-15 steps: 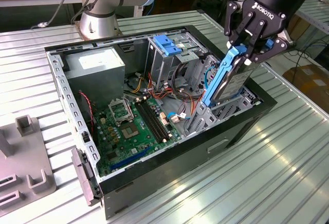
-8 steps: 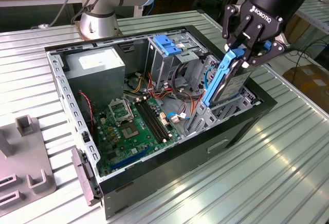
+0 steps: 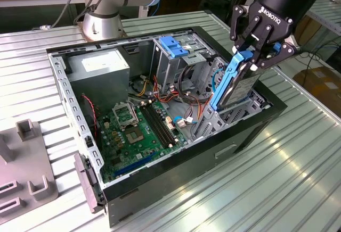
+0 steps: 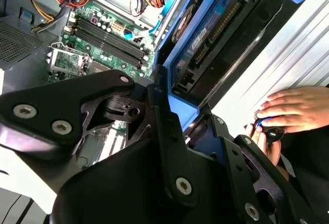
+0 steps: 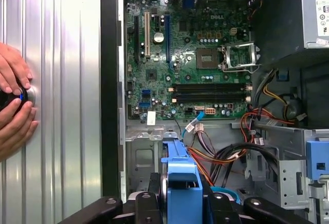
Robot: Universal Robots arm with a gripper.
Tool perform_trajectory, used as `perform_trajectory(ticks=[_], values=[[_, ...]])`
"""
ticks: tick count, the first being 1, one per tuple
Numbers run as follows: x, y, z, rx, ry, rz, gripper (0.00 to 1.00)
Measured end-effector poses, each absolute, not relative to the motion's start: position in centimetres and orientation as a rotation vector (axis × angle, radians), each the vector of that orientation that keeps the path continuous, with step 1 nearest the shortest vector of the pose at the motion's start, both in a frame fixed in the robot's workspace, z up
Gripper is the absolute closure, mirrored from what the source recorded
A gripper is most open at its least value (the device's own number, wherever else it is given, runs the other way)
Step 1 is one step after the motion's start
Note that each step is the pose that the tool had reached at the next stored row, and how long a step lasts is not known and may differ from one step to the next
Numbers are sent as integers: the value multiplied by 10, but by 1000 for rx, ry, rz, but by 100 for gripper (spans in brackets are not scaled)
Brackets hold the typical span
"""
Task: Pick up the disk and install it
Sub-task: 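Insert the disk into the insertion slot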
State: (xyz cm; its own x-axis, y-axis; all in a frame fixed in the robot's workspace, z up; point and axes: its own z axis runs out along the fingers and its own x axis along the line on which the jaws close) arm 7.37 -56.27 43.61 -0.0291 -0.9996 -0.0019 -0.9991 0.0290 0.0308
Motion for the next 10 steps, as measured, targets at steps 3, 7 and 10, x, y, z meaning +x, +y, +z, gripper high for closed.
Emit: perform_trajectory(ticks=[3, 7, 10], values=[[74, -563, 439, 2174, -2238, -37, 63], [74, -563, 439, 2178, -2234, -37, 63], [74, -563, 439, 2191, -2221, -37, 63]])
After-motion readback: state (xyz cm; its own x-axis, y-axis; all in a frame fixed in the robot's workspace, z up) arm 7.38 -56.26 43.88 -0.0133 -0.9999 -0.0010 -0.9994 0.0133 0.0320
